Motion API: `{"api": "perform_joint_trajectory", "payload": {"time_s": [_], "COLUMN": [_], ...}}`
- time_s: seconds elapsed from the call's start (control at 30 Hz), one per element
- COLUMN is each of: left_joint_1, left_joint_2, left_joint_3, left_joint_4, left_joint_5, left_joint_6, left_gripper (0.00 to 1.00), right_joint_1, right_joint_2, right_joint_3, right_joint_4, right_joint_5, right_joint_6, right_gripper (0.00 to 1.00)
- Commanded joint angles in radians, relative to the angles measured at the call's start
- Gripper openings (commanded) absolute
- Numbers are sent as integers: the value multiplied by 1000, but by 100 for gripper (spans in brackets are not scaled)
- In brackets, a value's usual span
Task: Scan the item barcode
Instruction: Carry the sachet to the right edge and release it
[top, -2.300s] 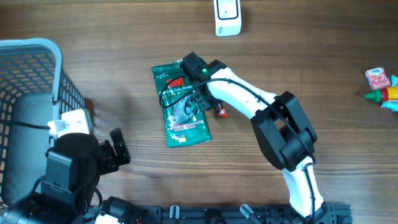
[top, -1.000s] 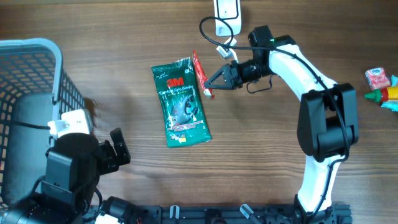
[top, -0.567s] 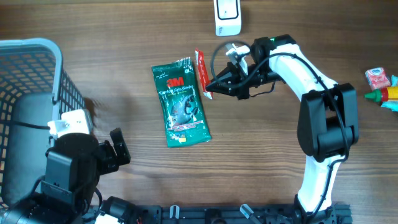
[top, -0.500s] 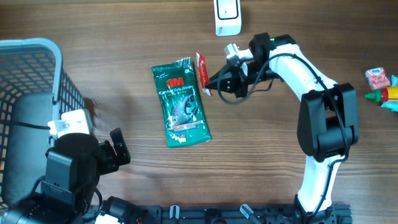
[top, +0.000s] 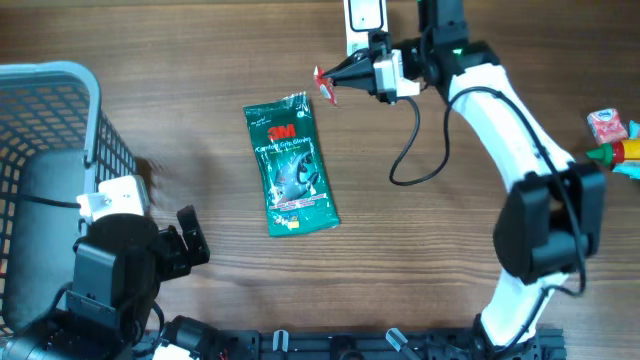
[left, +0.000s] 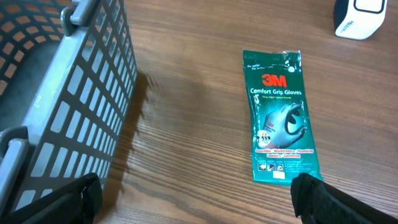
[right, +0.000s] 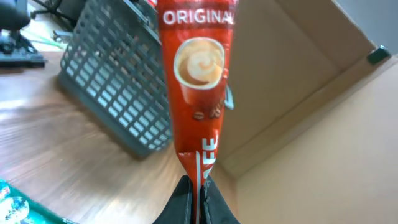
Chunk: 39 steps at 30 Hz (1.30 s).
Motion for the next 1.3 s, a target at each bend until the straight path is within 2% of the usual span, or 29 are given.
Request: {"api": "perform_joint_trajectory", "payload": {"time_s": [0.0,0.07,0.1,0.17,0.23,0.43,0.5,0.57,0.63,0.67,0.73,0.8,0.83,0.9,0.93,0.97,1.0,1.07,1.27], "left_joint_1": [-2,-2,-2,-2,-2,-2,-2,-2,-2,-2,-2,-2,-2,-2,-2,-2,-2,-2,-2], "left_joint_2": [-5,-5,-5,-5,-5,-5,-5,-5,-5,-5,-5,-5,-5,-5,-5,-5,-5,-5,-5], "left_joint_3": [1,1,1,1,1,1,1,1,1,1,1,1,1,1,1,1,1,1,1], "left_joint_4": [0,0,0,0,0,0,0,0,0,0,0,0,0,0,0,0,0,0,0], "left_joint_5": [-9,-9,-9,-9,-9,-9,-9,-9,-9,-9,-9,-9,-9,-9,-9,-9,-9,-9,-9], "left_joint_6": [8,8,8,8,8,8,8,8,8,8,8,8,8,8,8,8,8,8,8], "left_gripper": [100,100,100,100,100,100,100,100,100,100,100,100,100,100,100,100,100,100,100], "right_joint_1": [-20,-35,-40,-51,-68,-70,-70,-70,-70,-70,-70,-70,-69,-69,-68,-68,-68,-67,-10], "right_joint_2": [-88,-110,-119,-152,-179,-213,-213,-213,-212,-212,-209,-199,-185,-159,-145,-138,-129,-120,-68], "right_joint_3": [19,19,19,19,19,19,19,18,11,0,-17,-24,-24,-25,-25,-25,-25,-26,-41], "right_joint_4": [-98,-241,-369,-738,-856,-831,-872,-895,-895,-894,-853,-750,-660,-506,-463,-461,-474,-512,-485], "right_joint_5": [-65,-65,-65,-65,-65,-64,-54,18,163,250,341,412,485,692,862,970,1052,1069,1067], "right_joint_6": [17,-40,-176,-596,-636,-636,-623,-444,-116,111,362,649,859,1236,1450,1572,1665,1761,1774], "right_gripper": [4,4,4,4,4,4,4,5,4,5,5,5,4,5,5,5,4,5,5]}}
